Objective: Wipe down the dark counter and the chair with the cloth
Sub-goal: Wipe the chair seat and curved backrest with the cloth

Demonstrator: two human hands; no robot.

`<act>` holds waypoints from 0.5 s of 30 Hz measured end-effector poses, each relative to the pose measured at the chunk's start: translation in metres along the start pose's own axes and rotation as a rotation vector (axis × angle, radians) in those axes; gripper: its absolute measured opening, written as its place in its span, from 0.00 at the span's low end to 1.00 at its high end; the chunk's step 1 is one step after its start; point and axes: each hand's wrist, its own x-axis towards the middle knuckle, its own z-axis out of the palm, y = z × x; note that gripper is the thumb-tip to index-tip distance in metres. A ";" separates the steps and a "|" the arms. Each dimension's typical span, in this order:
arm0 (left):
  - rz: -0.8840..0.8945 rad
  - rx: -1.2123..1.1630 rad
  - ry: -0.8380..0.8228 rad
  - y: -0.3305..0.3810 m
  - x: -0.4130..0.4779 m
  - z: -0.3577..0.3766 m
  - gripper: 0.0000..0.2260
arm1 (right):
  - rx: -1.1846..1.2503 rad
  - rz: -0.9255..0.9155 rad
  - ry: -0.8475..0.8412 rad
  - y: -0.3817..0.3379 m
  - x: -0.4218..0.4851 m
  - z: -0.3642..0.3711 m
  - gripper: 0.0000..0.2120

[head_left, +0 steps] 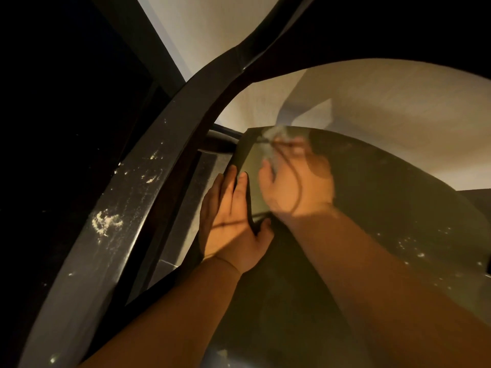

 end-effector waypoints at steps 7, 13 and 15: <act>-0.008 0.008 -0.004 -0.001 0.000 0.000 0.42 | -0.185 -0.106 0.072 0.060 0.009 0.001 0.14; -0.004 0.028 -0.010 -0.002 0.000 0.000 0.42 | -0.102 0.222 0.108 0.082 -0.001 -0.009 0.21; -0.008 0.026 -0.017 -0.001 -0.001 0.000 0.42 | -0.062 0.068 0.061 0.059 -0.014 -0.001 0.20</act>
